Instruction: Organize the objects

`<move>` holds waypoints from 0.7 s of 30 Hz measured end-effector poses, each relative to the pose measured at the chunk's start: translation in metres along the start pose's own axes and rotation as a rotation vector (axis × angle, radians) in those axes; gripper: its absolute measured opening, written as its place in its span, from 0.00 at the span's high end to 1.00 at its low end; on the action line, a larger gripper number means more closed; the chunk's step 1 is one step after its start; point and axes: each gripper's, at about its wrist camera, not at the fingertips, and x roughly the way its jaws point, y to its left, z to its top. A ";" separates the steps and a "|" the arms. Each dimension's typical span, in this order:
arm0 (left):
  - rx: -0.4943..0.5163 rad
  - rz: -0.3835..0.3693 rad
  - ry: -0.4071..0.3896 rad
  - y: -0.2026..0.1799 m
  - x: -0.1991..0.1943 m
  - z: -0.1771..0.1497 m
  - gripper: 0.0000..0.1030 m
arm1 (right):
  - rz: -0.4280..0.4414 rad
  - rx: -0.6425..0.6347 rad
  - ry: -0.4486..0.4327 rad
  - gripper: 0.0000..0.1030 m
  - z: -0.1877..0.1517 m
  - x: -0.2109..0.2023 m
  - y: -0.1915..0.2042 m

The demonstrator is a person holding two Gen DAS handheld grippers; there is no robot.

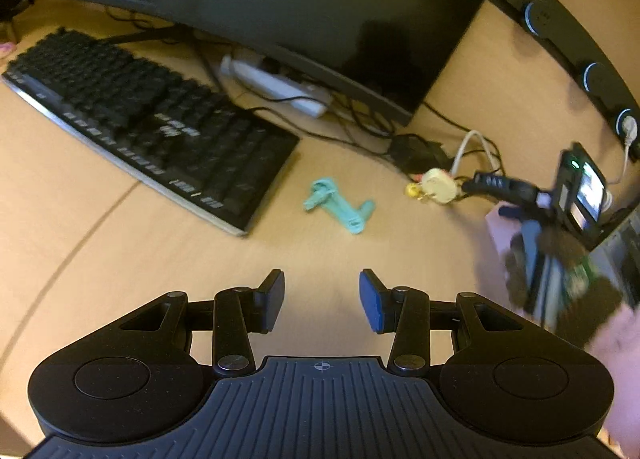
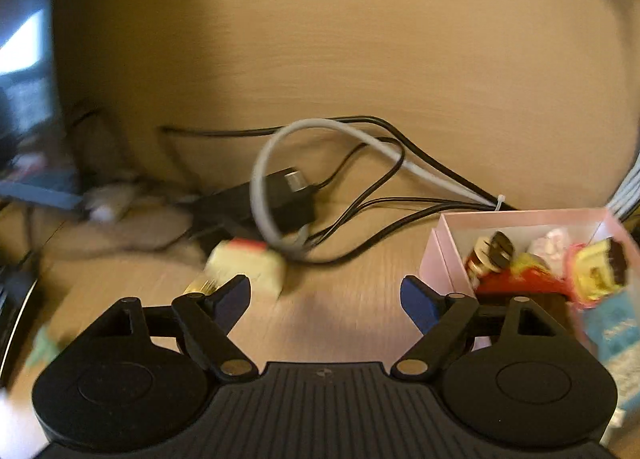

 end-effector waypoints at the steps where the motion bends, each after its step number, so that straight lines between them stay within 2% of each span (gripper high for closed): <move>1: -0.005 0.009 0.000 0.006 -0.003 -0.001 0.56 | -0.018 0.001 0.009 0.20 0.002 0.010 0.001; 4: -0.040 0.047 -0.009 0.026 -0.013 0.000 0.56 | -0.057 -0.012 -0.037 0.17 0.003 0.024 0.006; 8: -0.072 0.076 -0.009 0.045 -0.020 -0.001 0.56 | -0.050 -0.013 -0.040 0.17 0.004 0.028 0.011; 10: -0.071 0.083 -0.004 0.051 -0.021 0.000 0.56 | -0.031 -0.011 -0.043 0.26 0.000 0.027 0.012; 12: -0.069 0.081 0.000 0.054 -0.020 0.002 0.56 | -0.044 -0.008 -0.049 0.29 -0.004 0.025 0.014; 14: -0.059 0.070 0.001 0.053 -0.019 0.002 0.56 | -0.028 -0.008 -0.038 0.40 -0.008 0.024 0.017; 16: -0.045 0.055 0.008 0.050 -0.019 0.000 0.56 | -0.001 -0.021 0.002 0.62 -0.015 0.025 0.020; 21: -0.030 0.026 0.008 0.046 -0.021 -0.004 0.56 | 0.019 -0.107 -0.026 0.65 -0.038 0.002 0.034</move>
